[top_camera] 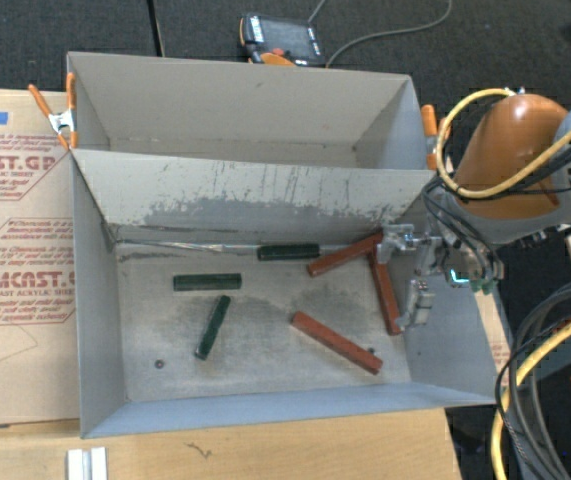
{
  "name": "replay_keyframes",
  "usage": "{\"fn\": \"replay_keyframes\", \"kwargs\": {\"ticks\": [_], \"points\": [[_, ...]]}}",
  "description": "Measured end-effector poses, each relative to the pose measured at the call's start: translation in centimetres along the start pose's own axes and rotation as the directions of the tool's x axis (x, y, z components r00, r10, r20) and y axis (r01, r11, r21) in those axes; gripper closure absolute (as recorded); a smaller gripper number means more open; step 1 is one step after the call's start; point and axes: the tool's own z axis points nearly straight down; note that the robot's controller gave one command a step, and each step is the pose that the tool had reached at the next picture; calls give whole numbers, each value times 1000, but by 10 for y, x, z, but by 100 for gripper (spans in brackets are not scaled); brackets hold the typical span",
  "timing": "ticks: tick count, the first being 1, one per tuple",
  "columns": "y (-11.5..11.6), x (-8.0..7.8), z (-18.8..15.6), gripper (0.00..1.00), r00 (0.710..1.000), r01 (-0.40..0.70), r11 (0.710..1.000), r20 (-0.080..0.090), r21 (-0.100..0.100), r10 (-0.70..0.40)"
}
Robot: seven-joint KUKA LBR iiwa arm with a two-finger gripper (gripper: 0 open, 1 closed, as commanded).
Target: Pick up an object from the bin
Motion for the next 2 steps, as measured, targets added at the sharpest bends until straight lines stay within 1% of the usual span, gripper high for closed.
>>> {"fn": "replay_keyframes", "kwargs": {"ticks": [1, 2], "points": [[42, -9, 81, 0, 957, -290, 957, 2, -3, 290], [92, 41, 100, 0, 947, -321, 947, -3, -2, 321]]}}
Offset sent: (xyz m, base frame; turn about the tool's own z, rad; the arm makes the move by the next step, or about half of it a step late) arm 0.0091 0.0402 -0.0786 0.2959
